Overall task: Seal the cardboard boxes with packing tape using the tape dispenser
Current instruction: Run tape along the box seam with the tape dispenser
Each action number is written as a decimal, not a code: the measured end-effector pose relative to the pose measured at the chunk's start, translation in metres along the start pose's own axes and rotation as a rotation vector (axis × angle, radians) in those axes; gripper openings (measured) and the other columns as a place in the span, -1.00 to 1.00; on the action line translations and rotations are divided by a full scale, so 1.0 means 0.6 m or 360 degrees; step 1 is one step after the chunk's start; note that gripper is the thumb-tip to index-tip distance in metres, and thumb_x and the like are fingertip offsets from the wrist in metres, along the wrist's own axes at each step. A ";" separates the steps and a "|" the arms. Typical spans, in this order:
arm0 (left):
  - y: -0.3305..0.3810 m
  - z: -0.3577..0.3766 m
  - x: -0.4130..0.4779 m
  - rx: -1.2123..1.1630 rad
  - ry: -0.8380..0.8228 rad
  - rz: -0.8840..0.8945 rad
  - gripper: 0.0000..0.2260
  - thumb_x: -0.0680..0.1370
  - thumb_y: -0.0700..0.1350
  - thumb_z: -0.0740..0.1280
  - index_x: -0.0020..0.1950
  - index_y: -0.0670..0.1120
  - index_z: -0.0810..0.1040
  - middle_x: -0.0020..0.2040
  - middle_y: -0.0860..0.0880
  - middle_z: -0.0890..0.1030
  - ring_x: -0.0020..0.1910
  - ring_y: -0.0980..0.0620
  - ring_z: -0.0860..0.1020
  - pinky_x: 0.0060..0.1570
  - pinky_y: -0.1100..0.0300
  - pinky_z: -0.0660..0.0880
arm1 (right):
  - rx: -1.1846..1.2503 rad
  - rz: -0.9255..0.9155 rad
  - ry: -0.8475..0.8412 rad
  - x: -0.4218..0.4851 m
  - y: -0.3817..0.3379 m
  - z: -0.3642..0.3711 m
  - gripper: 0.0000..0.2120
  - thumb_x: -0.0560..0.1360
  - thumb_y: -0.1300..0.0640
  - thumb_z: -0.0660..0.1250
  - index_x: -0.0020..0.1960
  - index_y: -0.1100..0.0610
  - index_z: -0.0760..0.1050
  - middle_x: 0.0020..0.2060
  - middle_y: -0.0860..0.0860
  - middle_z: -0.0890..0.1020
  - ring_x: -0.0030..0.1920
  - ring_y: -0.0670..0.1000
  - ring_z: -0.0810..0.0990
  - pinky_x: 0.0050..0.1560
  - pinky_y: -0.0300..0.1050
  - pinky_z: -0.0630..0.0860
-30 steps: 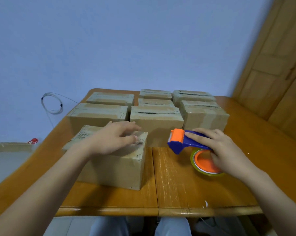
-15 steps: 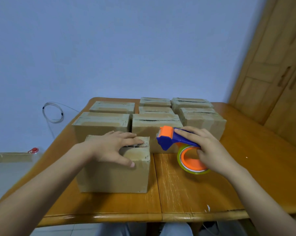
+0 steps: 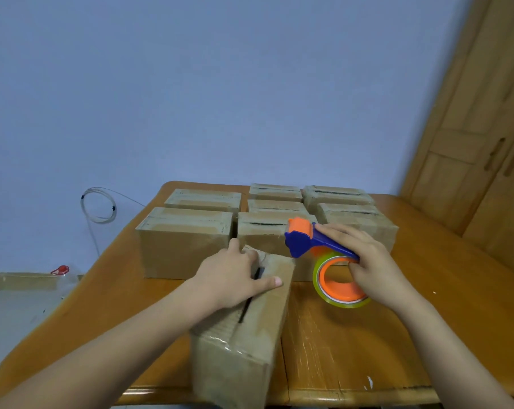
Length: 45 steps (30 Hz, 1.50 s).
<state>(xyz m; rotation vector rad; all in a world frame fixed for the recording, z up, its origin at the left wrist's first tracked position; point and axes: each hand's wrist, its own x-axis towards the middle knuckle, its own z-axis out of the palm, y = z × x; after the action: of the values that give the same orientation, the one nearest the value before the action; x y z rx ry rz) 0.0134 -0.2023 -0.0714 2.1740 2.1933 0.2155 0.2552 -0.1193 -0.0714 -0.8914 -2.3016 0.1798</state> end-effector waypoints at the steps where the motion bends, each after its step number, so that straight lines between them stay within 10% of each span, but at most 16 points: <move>1: 0.004 0.004 -0.003 -0.0020 0.0032 -0.0012 -0.38 0.47 0.43 0.10 0.26 -0.03 0.42 0.00 -0.02 0.26 -0.11 0.01 0.38 -0.20 0.16 0.33 | 0.0003 0.0005 -0.0005 0.001 0.000 -0.001 -0.21 0.40 0.55 0.24 0.40 -0.17 0.29 0.33 -0.09 0.45 0.29 0.02 0.38 0.12 -0.32 0.29; 17: 0.005 -0.032 0.019 -0.0202 0.0901 0.0438 -0.54 0.55 0.13 0.31 0.42 0.05 0.41 0.34 0.05 0.43 0.30 0.08 0.37 0.14 0.22 0.30 | 0.0200 0.0021 -0.0086 0.011 0.002 -0.017 -0.26 0.44 0.51 0.26 0.40 -0.18 0.32 0.33 -0.12 0.46 0.34 -0.03 0.38 0.21 -0.04 0.47; 30: 0.001 0.013 0.068 -0.0009 0.1552 0.0709 -0.80 0.48 -0.04 0.25 -0.21 -0.10 0.62 -0.19 -0.01 0.63 -0.15 0.00 0.52 -0.11 0.20 0.29 | 0.0235 0.0043 -0.0154 0.027 -0.013 -0.018 -0.26 0.46 0.48 0.26 0.39 -0.22 0.29 0.31 -0.24 0.42 0.31 -0.13 0.37 0.10 -0.37 0.41; 40: -0.037 -0.022 0.099 0.0548 0.1623 0.1276 -0.93 0.41 -0.18 0.50 -0.19 -0.09 0.62 -0.21 -0.05 0.66 -0.18 -0.03 0.62 -0.11 0.12 0.45 | 0.0023 -0.0099 -0.0197 0.045 -0.008 -0.040 -0.22 0.46 0.47 0.24 0.37 -0.29 0.21 0.35 -0.17 0.40 0.33 -0.05 0.36 0.17 -0.08 0.45; 45: -0.048 -0.034 0.112 0.0635 0.1521 0.1445 -0.90 0.39 -0.17 0.54 -0.16 -0.10 0.66 -0.18 -0.04 0.70 -0.16 -0.01 0.66 -0.15 0.13 0.53 | -0.0129 -0.0165 -0.0264 0.040 0.009 -0.040 -0.11 0.44 0.49 0.24 0.37 -0.41 0.09 0.33 -0.29 0.30 0.34 -0.09 0.31 0.17 -0.27 0.29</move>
<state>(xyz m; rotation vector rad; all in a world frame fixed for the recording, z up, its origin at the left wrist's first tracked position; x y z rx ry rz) -0.0188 -0.1366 -0.0507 3.7198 1.2621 1.1101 0.2598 -0.1021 -0.0420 -0.8218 -2.5185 0.1204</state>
